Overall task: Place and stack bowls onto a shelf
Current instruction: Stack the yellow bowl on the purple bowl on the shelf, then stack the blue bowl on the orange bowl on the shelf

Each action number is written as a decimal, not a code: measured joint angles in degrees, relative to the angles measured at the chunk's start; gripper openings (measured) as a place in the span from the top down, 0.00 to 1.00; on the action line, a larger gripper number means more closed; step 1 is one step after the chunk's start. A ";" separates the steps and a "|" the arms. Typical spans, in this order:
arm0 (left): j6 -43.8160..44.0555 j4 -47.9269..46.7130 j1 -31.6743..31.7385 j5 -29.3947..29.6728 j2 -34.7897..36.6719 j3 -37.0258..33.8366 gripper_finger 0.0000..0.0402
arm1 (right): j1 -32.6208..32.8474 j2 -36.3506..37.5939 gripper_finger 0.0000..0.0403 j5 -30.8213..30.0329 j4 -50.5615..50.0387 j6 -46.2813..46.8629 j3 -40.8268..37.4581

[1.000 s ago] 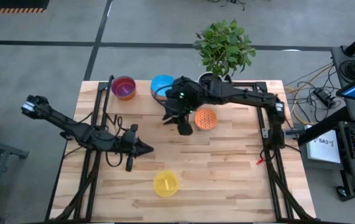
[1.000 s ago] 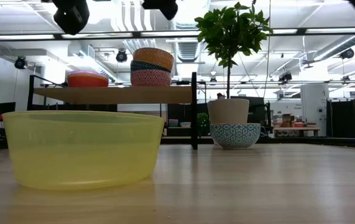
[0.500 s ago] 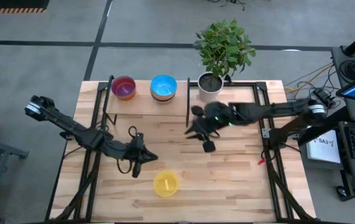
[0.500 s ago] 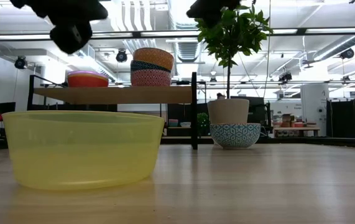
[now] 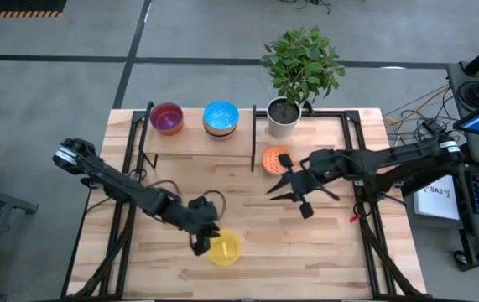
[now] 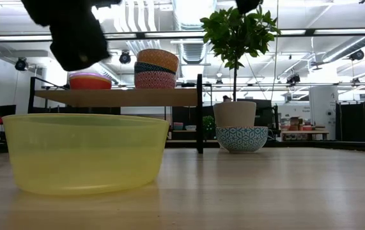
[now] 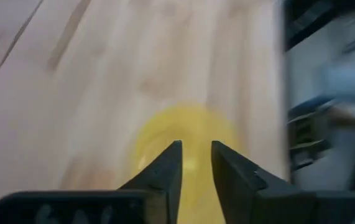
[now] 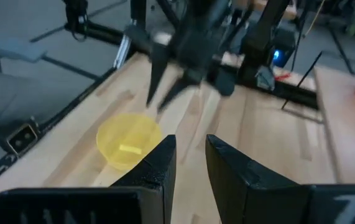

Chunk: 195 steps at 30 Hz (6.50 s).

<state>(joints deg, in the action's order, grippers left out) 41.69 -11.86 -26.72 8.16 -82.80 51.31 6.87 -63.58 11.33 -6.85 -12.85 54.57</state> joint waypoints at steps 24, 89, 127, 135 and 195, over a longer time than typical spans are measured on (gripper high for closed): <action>2.88 -24.40 -0.13 -0.20 -23.79 17.90 0.64 | 0.37 3.55 0.81 0.04 -0.98 -3.20 -1.95; -32.29 -51.13 84.17 -1.74 20.77 24.00 1.00 | 0.35 3.48 0.81 0.02 -1.46 0.05 -2.22; -29.14 -51.14 84.04 -0.15 17.11 24.39 0.81 | 0.35 3.48 0.81 0.02 -1.45 0.25 -2.58; -30.47 -51.16 83.74 -0.36 17.22 24.33 0.71 | 0.35 3.48 0.81 0.02 -1.45 0.25 -2.58; -20.12 -2.62 21.53 7.53 45.86 -13.30 1.00 | -2.05 3.48 0.81 -8.55 -1.25 5.43 -3.96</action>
<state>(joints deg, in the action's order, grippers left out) 21.57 -14.49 -5.19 15.69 -36.93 38.01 4.82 -60.10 2.79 -8.10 -7.42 50.61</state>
